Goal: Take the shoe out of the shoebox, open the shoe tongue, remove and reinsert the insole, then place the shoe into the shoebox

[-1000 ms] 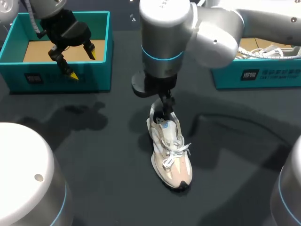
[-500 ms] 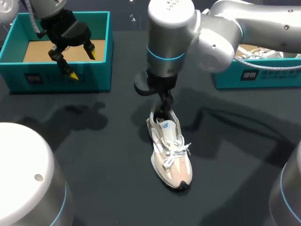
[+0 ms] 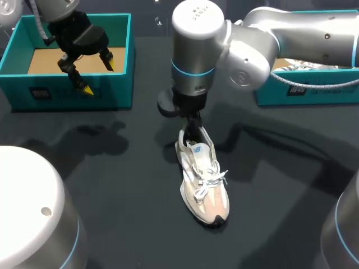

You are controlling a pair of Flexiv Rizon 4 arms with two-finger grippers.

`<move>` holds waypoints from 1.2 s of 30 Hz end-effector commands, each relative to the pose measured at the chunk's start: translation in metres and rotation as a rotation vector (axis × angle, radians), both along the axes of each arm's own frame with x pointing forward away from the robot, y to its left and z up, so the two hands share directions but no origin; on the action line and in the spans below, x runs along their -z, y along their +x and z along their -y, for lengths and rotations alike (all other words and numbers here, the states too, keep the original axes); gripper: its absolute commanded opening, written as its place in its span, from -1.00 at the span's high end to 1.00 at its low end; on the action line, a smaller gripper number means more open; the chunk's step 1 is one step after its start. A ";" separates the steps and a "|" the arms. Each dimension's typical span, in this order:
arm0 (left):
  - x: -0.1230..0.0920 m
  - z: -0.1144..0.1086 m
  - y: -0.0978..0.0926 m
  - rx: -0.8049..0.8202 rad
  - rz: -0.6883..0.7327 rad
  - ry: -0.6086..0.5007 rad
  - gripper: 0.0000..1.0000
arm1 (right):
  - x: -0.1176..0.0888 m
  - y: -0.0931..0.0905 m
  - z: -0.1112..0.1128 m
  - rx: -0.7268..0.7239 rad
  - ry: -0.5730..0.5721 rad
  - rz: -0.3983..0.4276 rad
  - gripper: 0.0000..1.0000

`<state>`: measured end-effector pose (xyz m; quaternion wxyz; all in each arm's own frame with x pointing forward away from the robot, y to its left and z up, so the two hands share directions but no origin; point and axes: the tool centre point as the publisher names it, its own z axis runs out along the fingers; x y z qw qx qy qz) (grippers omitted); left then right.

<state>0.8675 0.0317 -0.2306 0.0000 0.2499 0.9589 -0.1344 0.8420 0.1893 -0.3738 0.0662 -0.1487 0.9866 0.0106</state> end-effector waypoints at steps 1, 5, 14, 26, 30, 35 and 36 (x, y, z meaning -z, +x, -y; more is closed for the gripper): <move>0.000 0.000 0.000 0.001 0.000 0.003 -1.00 | 0.009 0.003 0.000 0.009 0.001 -0.006 -0.22; 0.000 0.000 0.000 0.001 0.000 0.003 -1.00 | 0.015 0.001 0.000 0.026 0.003 -0.020 -0.15; 0.000 0.000 0.000 0.001 0.000 0.003 -1.00 | 0.025 -0.005 0.002 0.056 0.010 -0.045 0.29; 0.000 0.000 0.000 0.001 0.000 0.003 -1.00 | -0.011 -0.007 0.015 0.105 0.012 -0.011 1.00; 0.000 0.000 0.000 0.001 0.000 0.003 -1.00 | -0.042 -0.005 0.028 0.125 -0.011 0.004 1.00; 0.000 0.000 0.000 0.001 0.000 0.003 -1.00 | -0.087 0.004 0.050 0.142 -0.028 0.030 1.00; 0.000 0.000 0.000 0.001 0.000 0.003 -1.00 | -0.096 0.005 0.054 0.159 -0.035 0.035 1.00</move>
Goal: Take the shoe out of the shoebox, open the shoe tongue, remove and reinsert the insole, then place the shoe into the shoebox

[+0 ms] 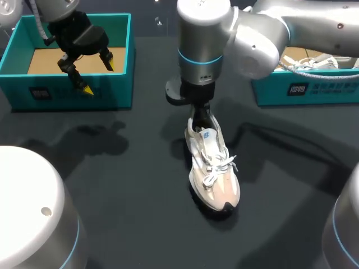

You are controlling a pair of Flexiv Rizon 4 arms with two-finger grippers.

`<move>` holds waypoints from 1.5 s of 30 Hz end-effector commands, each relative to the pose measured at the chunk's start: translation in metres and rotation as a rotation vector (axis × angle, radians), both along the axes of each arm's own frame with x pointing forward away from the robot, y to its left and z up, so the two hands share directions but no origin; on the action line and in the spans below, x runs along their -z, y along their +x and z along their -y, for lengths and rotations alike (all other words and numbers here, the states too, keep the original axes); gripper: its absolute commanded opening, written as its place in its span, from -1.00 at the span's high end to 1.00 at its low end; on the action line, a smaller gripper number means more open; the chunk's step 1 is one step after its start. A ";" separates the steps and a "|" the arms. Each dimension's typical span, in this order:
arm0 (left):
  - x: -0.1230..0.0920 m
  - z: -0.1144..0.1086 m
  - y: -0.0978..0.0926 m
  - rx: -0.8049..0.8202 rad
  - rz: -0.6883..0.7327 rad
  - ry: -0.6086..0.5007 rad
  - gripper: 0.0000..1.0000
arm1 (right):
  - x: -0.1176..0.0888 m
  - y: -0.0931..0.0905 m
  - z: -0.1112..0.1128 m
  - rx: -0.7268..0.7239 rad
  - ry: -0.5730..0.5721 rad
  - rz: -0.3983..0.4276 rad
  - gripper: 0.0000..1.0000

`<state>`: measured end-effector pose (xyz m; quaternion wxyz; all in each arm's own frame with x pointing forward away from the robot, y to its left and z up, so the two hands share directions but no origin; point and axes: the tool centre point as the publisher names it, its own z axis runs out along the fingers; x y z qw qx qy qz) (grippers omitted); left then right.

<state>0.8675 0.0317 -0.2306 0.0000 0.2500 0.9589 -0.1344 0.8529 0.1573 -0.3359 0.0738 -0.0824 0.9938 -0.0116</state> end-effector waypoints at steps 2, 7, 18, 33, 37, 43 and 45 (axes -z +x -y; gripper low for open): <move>0.000 0.000 0.000 0.001 0.000 0.003 -1.00 | -0.077 -0.003 0.029 0.022 -0.001 0.023 1.00; 0.000 0.000 0.000 0.001 0.000 0.003 -1.00 | -0.107 0.001 0.038 0.010 -0.014 0.074 1.00; 0.000 0.000 0.000 0.001 0.000 0.003 -1.00 | -0.107 0.001 0.038 0.010 -0.014 0.074 1.00; 0.000 0.000 0.000 0.001 0.000 0.003 -1.00 | -0.192 0.074 0.100 0.117 -0.105 0.085 1.00; 0.000 0.000 0.000 0.001 0.000 0.003 -1.00 | -0.219 0.110 0.126 0.124 -0.164 0.078 1.00; 0.000 0.000 0.000 0.001 0.000 0.003 -1.00 | -0.237 0.166 0.180 0.153 -0.208 0.114 1.00; 0.000 0.000 0.000 0.001 0.000 0.003 -1.00 | -0.236 0.176 0.193 0.147 -0.196 0.131 1.00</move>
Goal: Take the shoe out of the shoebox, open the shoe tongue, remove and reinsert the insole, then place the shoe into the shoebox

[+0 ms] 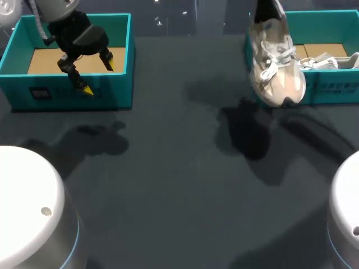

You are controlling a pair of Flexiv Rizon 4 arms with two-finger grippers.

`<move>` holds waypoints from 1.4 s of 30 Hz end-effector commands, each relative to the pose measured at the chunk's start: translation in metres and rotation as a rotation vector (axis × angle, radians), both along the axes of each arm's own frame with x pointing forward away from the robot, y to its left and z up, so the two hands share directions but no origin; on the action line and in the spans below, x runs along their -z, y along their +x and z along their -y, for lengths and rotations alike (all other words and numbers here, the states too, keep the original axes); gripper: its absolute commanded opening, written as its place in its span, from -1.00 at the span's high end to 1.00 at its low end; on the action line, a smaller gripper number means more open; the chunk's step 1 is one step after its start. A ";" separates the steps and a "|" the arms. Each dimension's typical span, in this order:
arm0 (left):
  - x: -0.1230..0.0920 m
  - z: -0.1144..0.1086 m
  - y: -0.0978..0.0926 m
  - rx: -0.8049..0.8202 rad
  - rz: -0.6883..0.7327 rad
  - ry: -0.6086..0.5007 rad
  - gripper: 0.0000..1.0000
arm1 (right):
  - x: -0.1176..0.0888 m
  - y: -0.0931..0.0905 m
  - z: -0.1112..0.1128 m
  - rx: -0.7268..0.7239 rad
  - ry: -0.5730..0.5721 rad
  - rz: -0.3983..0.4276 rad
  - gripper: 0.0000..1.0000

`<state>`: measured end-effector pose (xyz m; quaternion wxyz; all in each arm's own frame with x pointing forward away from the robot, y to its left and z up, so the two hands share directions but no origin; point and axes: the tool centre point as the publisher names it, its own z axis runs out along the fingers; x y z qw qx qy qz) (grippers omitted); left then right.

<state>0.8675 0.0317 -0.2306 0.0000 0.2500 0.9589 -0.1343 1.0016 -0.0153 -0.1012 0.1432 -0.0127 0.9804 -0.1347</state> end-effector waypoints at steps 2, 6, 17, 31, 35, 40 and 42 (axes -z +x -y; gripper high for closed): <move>0.000 0.000 0.000 0.001 0.000 0.003 -1.00 | -0.002 0.027 0.021 -0.005 0.030 -0.030 1.00; 0.000 0.000 0.000 0.001 0.000 0.003 -1.00 | -0.002 0.027 0.021 -0.005 0.030 -0.030 1.00; 0.000 0.000 0.000 0.001 0.000 0.003 -1.00 | 0.001 0.058 0.059 -0.002 0.013 -0.030 1.00; 0.000 0.000 0.000 0.001 0.000 0.003 -1.00 | 0.004 0.143 0.183 -0.040 -0.025 -0.016 1.00; 0.000 0.000 0.000 0.001 0.000 0.003 -1.00 | 0.004 0.143 0.183 -0.040 -0.025 -0.016 1.00; 0.000 0.000 0.000 0.001 0.000 0.003 -1.00 | 0.004 0.143 0.183 -0.040 -0.025 -0.016 1.00; 0.000 0.000 0.000 0.001 0.000 0.003 -1.00 | 0.004 0.143 0.183 -0.040 -0.025 -0.016 1.00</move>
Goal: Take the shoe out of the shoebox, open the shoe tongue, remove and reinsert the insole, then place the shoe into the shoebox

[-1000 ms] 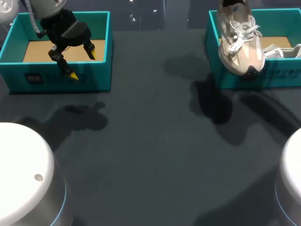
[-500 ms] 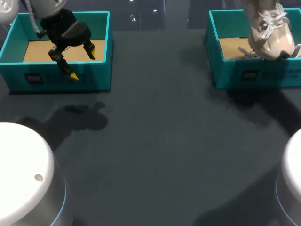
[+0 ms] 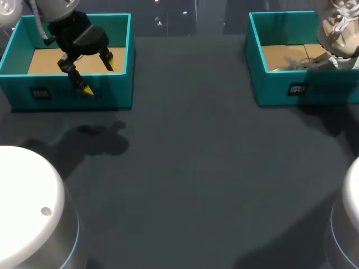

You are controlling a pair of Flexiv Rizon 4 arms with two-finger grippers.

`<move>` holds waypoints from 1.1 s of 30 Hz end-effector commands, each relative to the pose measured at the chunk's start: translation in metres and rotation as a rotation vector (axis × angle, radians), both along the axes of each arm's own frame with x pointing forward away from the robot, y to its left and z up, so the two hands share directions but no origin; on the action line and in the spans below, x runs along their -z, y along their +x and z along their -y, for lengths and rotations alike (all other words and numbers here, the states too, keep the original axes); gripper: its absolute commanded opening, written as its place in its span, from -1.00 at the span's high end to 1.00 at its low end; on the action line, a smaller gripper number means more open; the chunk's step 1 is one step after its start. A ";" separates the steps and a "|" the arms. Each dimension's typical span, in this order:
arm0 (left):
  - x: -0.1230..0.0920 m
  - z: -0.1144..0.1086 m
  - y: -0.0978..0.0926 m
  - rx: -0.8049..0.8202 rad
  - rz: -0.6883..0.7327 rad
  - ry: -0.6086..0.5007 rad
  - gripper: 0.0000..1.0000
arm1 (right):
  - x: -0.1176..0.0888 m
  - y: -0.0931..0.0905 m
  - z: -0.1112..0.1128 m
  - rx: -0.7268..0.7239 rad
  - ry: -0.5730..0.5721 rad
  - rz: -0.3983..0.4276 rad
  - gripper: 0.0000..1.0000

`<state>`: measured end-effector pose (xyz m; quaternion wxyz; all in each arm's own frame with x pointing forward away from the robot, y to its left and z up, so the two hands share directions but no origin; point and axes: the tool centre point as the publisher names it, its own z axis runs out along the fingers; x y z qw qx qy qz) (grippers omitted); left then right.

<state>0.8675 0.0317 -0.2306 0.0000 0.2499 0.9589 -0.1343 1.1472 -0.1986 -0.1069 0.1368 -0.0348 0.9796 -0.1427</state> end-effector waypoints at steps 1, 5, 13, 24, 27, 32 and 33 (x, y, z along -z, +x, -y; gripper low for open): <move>0.000 0.000 0.000 0.001 0.000 0.003 -1.00 | -0.002 -0.002 0.000 -0.001 -0.002 0.002 1.00; 0.000 0.000 0.000 0.001 0.000 0.003 -1.00 | 0.017 0.018 0.033 0.032 0.052 0.000 1.00; 0.000 0.000 0.000 0.001 0.000 0.003 -1.00 | 0.030 0.046 0.080 0.069 0.055 0.003 1.00; 0.000 0.000 0.000 0.001 0.000 0.003 -1.00 | 0.052 0.050 0.147 0.662 0.190 0.017 1.00; 0.000 0.000 0.000 0.001 0.000 0.003 -1.00 | 0.053 0.044 0.158 0.837 0.233 0.020 1.00; 0.000 0.000 0.000 0.001 0.000 0.003 -1.00 | 0.053 0.044 0.158 0.837 0.233 0.020 1.00; 0.000 0.000 0.000 0.001 0.000 0.003 -1.00 | 0.053 0.044 0.158 0.837 0.233 0.020 1.00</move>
